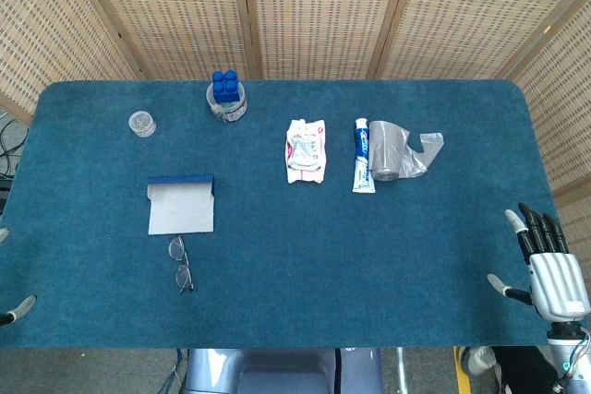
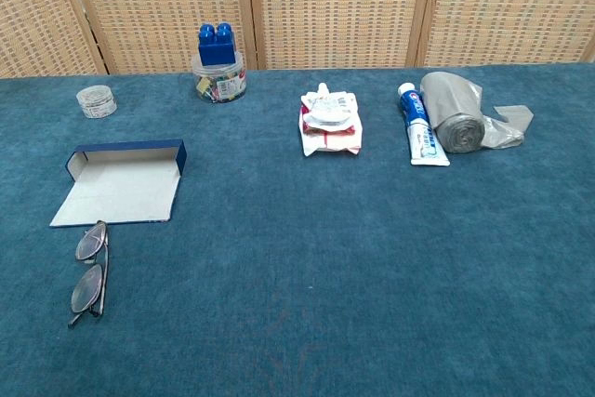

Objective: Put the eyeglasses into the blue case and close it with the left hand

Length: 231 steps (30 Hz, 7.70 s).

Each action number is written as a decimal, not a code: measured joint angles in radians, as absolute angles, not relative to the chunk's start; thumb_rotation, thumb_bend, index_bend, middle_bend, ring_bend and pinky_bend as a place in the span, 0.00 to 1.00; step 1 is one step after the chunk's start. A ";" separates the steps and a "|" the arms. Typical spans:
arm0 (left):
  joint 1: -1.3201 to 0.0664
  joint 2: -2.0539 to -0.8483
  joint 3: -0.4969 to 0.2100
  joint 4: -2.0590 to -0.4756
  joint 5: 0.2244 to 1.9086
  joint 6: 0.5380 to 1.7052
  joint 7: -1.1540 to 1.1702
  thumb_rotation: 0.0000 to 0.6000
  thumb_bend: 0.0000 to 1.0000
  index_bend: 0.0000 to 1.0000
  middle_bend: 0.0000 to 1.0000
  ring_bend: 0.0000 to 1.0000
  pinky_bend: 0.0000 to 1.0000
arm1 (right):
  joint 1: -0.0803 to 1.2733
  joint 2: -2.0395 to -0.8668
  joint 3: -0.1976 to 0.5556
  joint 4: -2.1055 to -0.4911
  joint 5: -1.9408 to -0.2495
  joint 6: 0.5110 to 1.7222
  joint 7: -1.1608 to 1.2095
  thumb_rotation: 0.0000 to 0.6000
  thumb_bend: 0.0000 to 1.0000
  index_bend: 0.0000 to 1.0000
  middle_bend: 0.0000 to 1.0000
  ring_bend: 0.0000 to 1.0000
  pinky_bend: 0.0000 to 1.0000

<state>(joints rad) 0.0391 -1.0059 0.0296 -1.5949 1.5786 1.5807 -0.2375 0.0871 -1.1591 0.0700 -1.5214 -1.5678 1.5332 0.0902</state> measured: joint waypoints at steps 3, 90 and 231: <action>0.037 -1.005 0.031 -1.595 1.576 1.573 -0.238 1.00 0.00 0.00 0.00 0.00 0.00 | 0.089 -1.158 0.069 -1.524 -1.568 1.530 0.088 1.00 0.00 0.00 0.00 0.00 0.00; -0.558 -1.387 0.056 -1.411 1.574 0.894 0.272 1.00 0.41 0.49 0.00 0.00 0.00 | 0.101 -1.144 0.076 -1.550 -1.523 1.486 0.159 1.00 0.00 0.00 0.00 0.00 0.00; -0.479 -1.609 -0.087 -1.213 1.265 1.075 0.042 1.00 0.27 0.24 0.00 0.00 0.00 | 0.126 -1.113 0.059 -1.578 -1.526 1.429 0.273 1.00 0.00 0.00 0.00 0.00 0.00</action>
